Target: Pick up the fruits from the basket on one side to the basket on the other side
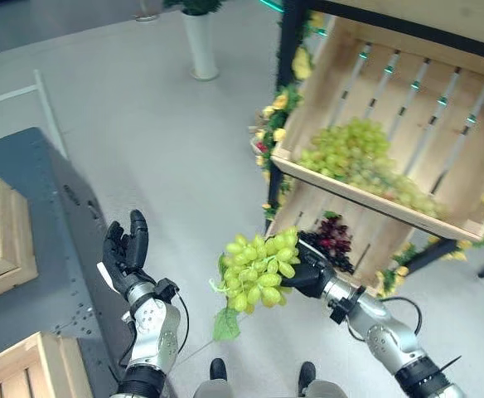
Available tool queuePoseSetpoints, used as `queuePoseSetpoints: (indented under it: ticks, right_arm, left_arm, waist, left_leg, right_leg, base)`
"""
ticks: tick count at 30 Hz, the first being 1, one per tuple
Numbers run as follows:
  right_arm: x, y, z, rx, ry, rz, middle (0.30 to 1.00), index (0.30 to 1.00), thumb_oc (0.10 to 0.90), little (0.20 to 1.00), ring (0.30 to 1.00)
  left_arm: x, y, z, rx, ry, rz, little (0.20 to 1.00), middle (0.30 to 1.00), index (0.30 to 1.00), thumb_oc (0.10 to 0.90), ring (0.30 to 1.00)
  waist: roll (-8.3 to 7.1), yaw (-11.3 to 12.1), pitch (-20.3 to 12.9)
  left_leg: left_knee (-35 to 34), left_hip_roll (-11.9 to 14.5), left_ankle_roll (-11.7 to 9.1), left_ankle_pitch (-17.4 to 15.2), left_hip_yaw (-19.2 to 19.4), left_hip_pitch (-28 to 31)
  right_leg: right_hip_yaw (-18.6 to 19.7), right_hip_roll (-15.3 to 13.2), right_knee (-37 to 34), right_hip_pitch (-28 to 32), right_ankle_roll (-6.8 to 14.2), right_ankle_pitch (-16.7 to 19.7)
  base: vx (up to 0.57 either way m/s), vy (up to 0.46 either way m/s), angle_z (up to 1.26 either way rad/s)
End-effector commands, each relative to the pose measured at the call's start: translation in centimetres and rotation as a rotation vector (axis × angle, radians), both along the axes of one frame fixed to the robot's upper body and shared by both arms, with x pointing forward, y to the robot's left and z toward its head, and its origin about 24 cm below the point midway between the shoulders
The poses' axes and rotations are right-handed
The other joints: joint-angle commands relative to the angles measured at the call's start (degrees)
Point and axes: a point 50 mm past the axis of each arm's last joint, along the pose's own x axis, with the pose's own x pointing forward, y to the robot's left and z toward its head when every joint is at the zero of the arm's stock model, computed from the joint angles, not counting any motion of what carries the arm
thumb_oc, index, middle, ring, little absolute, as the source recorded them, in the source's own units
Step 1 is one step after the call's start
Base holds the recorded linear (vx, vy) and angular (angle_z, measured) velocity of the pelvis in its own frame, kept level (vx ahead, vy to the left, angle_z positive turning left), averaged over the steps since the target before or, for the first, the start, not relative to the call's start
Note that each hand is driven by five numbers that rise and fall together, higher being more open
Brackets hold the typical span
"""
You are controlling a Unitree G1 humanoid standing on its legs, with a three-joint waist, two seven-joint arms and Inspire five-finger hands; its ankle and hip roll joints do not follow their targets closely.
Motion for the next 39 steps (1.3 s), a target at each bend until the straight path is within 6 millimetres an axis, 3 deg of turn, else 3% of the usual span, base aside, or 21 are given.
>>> queuePoseSetpoints:
  ticks: [1,4,9,18,27,39]
  right_arm:
    - [0.2,0.4,6.8,0.257,-0.334,0.07,0.3,0.3,0.4,0.3,0.3]
    - [-0.3,-1.1,7.2,0.256,-0.367,0.022,0.3,0.3,0.4,0.3,0.3]
    - [-0.8,-2.0,8.8,0.3,-0.442,0.026,0.3,0.3,0.4,0.3,0.3]
    - [-1.0,-3.9,14.4,0.407,-0.623,0.038,0.3,0.3,0.4,0.3,0.3]
    - [0.5,-5.1,19.4,0.463,-0.713,-0.181,0.3,0.3,0.4,0.3,0.3]
    - [3.0,-8.1,21.3,0.287,-0.676,-0.422,0.3,0.3,0.4,0.3,0.3]
  left_arm:
    - [1.5,0.7,3.6,0.127,-0.196,-0.03,0.9,0.9,0.9,0.8,0.9]
    - [1.2,0.5,3.1,0.123,-0.185,-0.043,0.9,0.9,0.9,0.8,0.9]
    - [1.3,0.4,2.9,0.123,-0.166,-0.042,0.9,0.9,0.9,0.8,0.9]
    - [1.7,1.0,2.2,0.132,-0.123,-0.059,0.9,0.9,0.9,0.8,0.9]
    - [2.3,0.2,1.5,0.119,-0.08,-0.086,0.9,0.9,0.9,0.8,0.9]
    - [2.2,0.5,1.0,0.132,-0.053,-0.097,0.9,0.9,0.9,0.8,0.9]
  waist:
    - [-2.1,-1.5,-6.0]
    - [-2.35,-2.4,-6.7]
    - [-2.19,-3.7,-7.2]
    - [-2.02,-5.1,-7.9]
    - [-1.82,-5.1,-9.0]
    - [-2.57,-4.5,-10.1]
  left_leg:
    - [2.7,-3.7,0.8,-6.8,-2.4,-0.1]
    - [2.0,-3.6,0.7,-7.1,-2.4,1.0]
    - [1.2,-3.1,0.4,-6.8,-2.1,1.8]
    - [0.9,-2.2,-0.3,-6.9,-1.6,2.5]
    - [0.7,-2.0,-0.7,-6.9,-2.2,2.9]
    - [0.3,-1.9,-1.0,-6.8,-2.8,3.1]
  right_leg:
    - [-1.7,-3.8,0.8,2.2,0.7,-0.8]
    - [-0.8,-3.2,0.2,2.7,0.4,-1.1]
    - [-0.2,-2.7,0.2,2.6,0.4,-1.0]
    - [0.6,-1.8,0.1,2.4,0.1,-1.1]
    - [0.6,-1.3,0.1,2.6,-0.3,-1.1]
    - [0.4,-1.0,0.1,2.8,-0.4,-1.1]
  base:
    - [0.04,-0.057,-0.18]
    - [0.04,-0.058,-0.05]
    - [0.0,-0.014,-0.01]
    - [0.0,-0.002,-0.01]
    - [0.01,0.004,0.0]
    - [0.0,0.0,0.0]
